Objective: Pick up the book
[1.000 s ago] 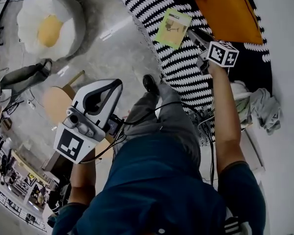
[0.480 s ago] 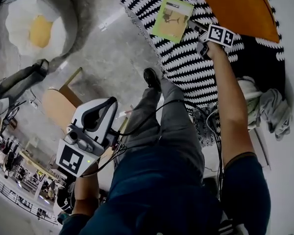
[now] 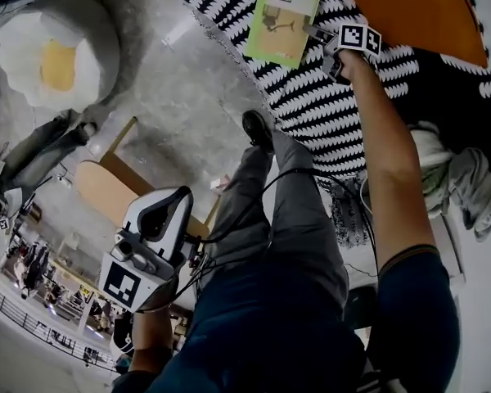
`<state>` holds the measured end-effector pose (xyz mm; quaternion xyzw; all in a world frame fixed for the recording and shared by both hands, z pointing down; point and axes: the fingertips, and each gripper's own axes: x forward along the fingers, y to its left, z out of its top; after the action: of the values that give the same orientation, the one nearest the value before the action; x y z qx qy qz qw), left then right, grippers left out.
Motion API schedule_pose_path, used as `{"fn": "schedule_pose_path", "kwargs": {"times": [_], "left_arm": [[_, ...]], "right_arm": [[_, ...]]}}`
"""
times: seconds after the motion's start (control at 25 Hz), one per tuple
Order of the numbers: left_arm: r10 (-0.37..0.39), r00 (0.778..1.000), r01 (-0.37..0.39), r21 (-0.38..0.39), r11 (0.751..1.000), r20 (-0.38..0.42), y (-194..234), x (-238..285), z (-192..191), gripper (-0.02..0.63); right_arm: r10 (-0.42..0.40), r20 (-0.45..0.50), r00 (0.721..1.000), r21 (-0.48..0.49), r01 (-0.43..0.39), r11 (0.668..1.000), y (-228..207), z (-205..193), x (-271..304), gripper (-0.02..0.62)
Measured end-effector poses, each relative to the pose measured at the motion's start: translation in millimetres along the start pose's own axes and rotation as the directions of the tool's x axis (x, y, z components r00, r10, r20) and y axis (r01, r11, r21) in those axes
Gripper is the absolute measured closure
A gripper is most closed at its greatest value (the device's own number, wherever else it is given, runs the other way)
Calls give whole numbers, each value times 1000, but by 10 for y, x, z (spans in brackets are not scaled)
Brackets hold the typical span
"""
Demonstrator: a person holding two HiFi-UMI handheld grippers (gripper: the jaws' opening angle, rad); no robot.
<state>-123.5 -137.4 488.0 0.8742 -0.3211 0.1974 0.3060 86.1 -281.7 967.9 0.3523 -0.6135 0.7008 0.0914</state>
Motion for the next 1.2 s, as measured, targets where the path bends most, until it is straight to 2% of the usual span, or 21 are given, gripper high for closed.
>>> {"fn": "schedule_pose_path", "kwargs": {"times": [0.2, 0.36, 0.52, 0.6, 0.68, 0.76, 0.84, 1.0, 1.2], "left_arm": [[-14, 999, 13, -19, 1000, -31, 44, 173, -110, 603], [-17, 999, 16, -31, 999, -52, 89, 285, -267, 603], [-25, 997, 22, -52, 998, -68, 47, 373, -373, 603], [-28, 997, 23, -61, 998, -78, -21, 395, -362, 603], [-37, 996, 30, -78, 997, -85, -94, 396, -299, 603], [-51, 995, 42, -104, 994, -85, -140, 404, -236, 603], [-59, 995, 49, -113, 992, -84, -134, 457, -306, 603], [-49, 995, 41, -88, 995, -87, 41, 594, -569, 603], [-48, 996, 40, -100, 994, -74, 275, 497, -456, 603]], "right_arm": [[64, -53, 997, 7, -64, 998, -104, -63, 182, 383], [146, -65, 987, 15, -145, 989, -170, -155, 307, 379], [260, -54, 964, 21, -259, 966, -102, -168, 309, 379], [291, -72, 954, 13, -291, 957, -17, -172, 272, 379], [290, -89, 953, 7, -290, 957, 67, -161, 193, 385], [270, -92, 958, 9, -271, 963, 126, -131, 118, 433], [266, -81, 961, 4, -266, 964, 107, -127, 168, 439], [301, -59, 952, -22, -302, 953, -34, -161, 457, 449], [305, -31, 952, -72, -306, 949, 175, -132, 440, 454]]}}
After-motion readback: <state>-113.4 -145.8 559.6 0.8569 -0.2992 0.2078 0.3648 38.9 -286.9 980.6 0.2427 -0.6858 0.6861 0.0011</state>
